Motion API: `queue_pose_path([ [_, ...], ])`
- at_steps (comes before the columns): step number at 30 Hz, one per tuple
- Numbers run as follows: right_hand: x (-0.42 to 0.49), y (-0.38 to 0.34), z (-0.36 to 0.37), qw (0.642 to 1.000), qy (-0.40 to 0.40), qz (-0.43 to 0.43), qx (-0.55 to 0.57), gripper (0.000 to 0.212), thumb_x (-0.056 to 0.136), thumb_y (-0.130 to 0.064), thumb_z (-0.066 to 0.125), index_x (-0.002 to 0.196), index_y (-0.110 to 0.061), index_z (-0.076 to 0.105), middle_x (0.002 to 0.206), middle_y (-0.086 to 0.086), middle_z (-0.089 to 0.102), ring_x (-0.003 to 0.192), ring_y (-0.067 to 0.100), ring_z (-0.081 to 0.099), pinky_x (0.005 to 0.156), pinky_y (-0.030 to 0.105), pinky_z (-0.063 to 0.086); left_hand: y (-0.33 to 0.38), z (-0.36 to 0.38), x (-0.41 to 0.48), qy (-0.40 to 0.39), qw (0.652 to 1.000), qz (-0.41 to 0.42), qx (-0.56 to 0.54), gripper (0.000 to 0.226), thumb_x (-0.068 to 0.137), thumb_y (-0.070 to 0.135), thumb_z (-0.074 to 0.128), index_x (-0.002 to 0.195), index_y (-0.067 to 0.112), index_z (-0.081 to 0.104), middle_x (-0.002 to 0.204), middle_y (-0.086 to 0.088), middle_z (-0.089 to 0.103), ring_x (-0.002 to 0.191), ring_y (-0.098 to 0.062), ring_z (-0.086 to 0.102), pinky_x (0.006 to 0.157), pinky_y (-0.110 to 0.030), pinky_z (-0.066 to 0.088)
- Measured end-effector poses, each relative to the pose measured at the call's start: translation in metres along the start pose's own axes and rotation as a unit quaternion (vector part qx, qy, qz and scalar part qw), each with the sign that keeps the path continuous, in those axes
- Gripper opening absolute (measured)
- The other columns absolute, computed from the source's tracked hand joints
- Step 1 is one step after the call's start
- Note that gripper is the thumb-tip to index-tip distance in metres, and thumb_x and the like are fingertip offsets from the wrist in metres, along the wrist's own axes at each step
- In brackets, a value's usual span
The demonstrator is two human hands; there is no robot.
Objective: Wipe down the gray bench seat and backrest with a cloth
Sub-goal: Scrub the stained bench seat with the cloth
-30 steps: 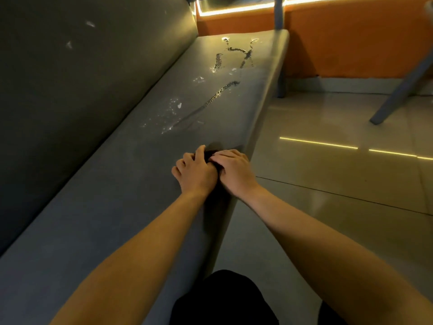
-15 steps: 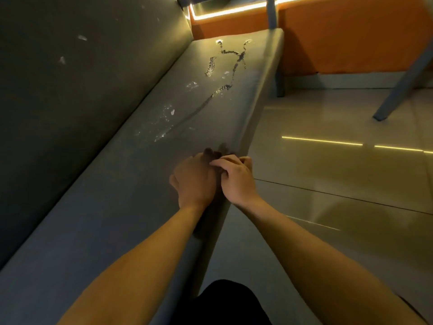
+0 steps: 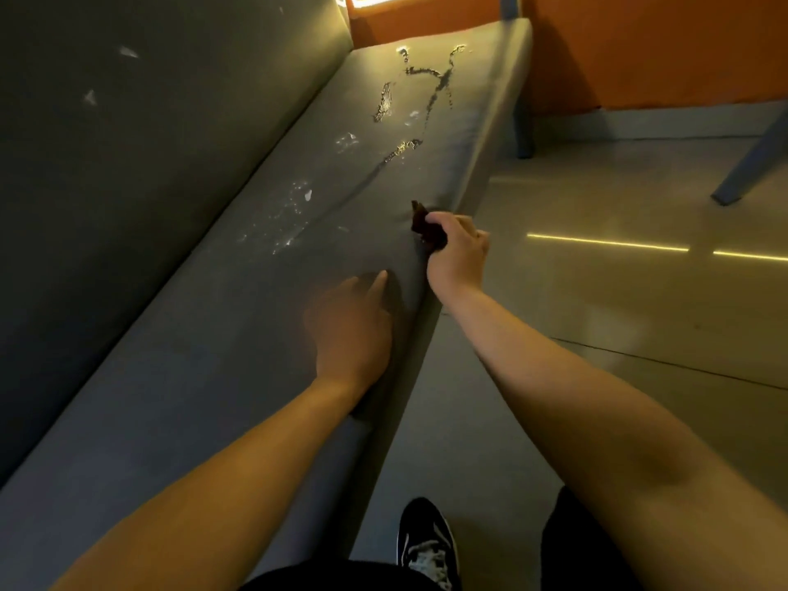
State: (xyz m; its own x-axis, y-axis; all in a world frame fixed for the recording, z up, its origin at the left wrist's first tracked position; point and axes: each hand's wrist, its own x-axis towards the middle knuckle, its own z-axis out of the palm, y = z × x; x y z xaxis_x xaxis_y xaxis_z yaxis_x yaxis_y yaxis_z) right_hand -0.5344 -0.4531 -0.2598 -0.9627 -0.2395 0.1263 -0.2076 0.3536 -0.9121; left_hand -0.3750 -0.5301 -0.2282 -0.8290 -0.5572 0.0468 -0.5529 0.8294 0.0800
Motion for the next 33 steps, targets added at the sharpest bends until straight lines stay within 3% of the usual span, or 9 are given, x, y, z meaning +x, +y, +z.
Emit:
queue_pose_path([
  [4, -0.029, 0.013, 0.01, 0.997, 0.03, -0.002, 0.073, 0.04, 0.092, 0.005, 0.056, 0.115, -0.026, 0.066, 0.122, -0.002, 0.059, 0.113, 0.022, 0.045, 0.087, 0.014, 0.033, 0.023, -0.002, 0.03, 0.016, 0.998, 0.03, -0.05, 0.049, 0.103, 0.037, 0.038, 0.152, 0.037, 0.037, 0.153, 0.001, 0.035, 0.139, -0.026, 0.022, 0.113, -0.051, 0.018],
  [7, -0.06, 0.033, 0.011, 0.987, 0.04, -0.01, 0.156, 0.023, 0.095, -0.005, 0.061, 0.113, -0.018, 0.066, 0.11, 0.001, 0.064, 0.102, 0.017, 0.058, 0.09, 0.027, 0.049, 0.052, 0.002, 0.055, 0.002, 0.994, 0.02, -0.103, 0.049, 0.101, 0.038, 0.04, 0.15, 0.035, 0.039, 0.151, 0.0, 0.034, 0.138, -0.026, 0.021, 0.115, -0.051, 0.014],
  [11, -0.043, 0.037, 0.006, 0.98, 0.035, 0.003, 0.196, 0.013, 0.097, -0.015, 0.062, 0.107, -0.022, 0.066, 0.103, -0.003, 0.066, 0.097, 0.014, 0.062, 0.086, 0.032, 0.054, 0.054, 0.013, 0.062, 0.018, 0.996, 0.037, -0.082, 0.053, 0.101, 0.047, 0.039, 0.152, 0.037, 0.034, 0.153, -0.001, 0.028, 0.14, -0.025, 0.016, 0.117, -0.049, 0.011],
  [15, 0.023, 0.038, 0.006, 0.98, 0.063, 0.069, 0.173, 0.026, 0.098, -0.011, 0.057, 0.118, -0.025, 0.066, 0.118, -0.003, 0.065, 0.11, 0.014, 0.06, 0.1, 0.037, 0.052, 0.051, 0.02, 0.064, 0.025, 0.997, 0.05, -0.06, 0.056, 0.102, 0.05, 0.038, 0.156, 0.042, 0.026, 0.154, -0.001, 0.023, 0.14, -0.028, 0.016, 0.117, -0.05, 0.012],
  [19, 0.065, 0.032, 0.007, 0.957, 0.059, 0.166, 0.231, 0.03, 0.1, -0.014, 0.052, 0.119, -0.033, 0.066, 0.122, -0.004, 0.065, 0.111, 0.015, 0.061, 0.104, 0.043, 0.05, 0.052, 0.022, 0.065, 0.024, 0.997, 0.049, -0.046, 0.055, 0.102, 0.05, 0.035, 0.156, 0.045, 0.023, 0.151, 0.0, 0.024, 0.137, -0.029, 0.02, 0.115, -0.05, 0.015],
  [23, 0.019, 0.032, 0.009, 0.954, 0.012, 0.2, 0.224, 0.035, 0.095, -0.015, 0.053, 0.128, -0.021, 0.064, 0.124, 0.005, 0.064, 0.11, 0.02, 0.061, 0.101, 0.039, 0.051, 0.058, 0.017, 0.072, 0.018, 0.998, 0.035, -0.042, 0.05, 0.101, 0.051, 0.037, 0.151, 0.042, 0.033, 0.137, -0.001, 0.034, 0.126, -0.029, 0.029, 0.109, -0.048, 0.022],
  [26, -0.018, 0.042, 0.008, 0.956, -0.027, 0.199, 0.214, 0.033, 0.089, -0.021, 0.055, 0.119, -0.012, 0.067, 0.112, 0.011, 0.068, 0.1, 0.025, 0.067, 0.092, 0.047, 0.058, 0.066, 0.013, 0.088, 0.019, 0.998, 0.027, -0.053, 0.039, 0.101, 0.05, 0.04, 0.138, 0.037, 0.04, 0.126, -0.005, 0.035, 0.121, -0.031, 0.032, 0.103, -0.049, 0.026],
  [31, 0.029, 0.049, 0.015, 0.957, -0.021, 0.226, 0.182, 0.031, 0.098, -0.014, 0.054, 0.127, -0.012, 0.065, 0.123, 0.011, 0.064, 0.11, 0.028, 0.064, 0.098, 0.047, 0.056, 0.066, 0.024, 0.087, 0.042, 0.997, 0.05, -0.037, 0.049, 0.102, 0.052, 0.035, 0.15, 0.044, 0.028, 0.151, 0.0, 0.023, 0.13, -0.029, 0.025, 0.109, -0.051, 0.022],
  [33, 0.058, 0.05, 0.014, 0.948, -0.01, 0.248, 0.198, 0.025, 0.1, -0.016, 0.054, 0.118, -0.014, 0.07, 0.118, 0.01, 0.067, 0.107, 0.028, 0.065, 0.099, 0.047, 0.055, 0.064, 0.026, 0.088, 0.041, 0.997, 0.054, -0.034, 0.051, 0.102, 0.052, 0.035, 0.152, 0.044, 0.027, 0.157, 0.003, 0.022, 0.133, -0.03, 0.024, 0.11, -0.05, 0.022],
])
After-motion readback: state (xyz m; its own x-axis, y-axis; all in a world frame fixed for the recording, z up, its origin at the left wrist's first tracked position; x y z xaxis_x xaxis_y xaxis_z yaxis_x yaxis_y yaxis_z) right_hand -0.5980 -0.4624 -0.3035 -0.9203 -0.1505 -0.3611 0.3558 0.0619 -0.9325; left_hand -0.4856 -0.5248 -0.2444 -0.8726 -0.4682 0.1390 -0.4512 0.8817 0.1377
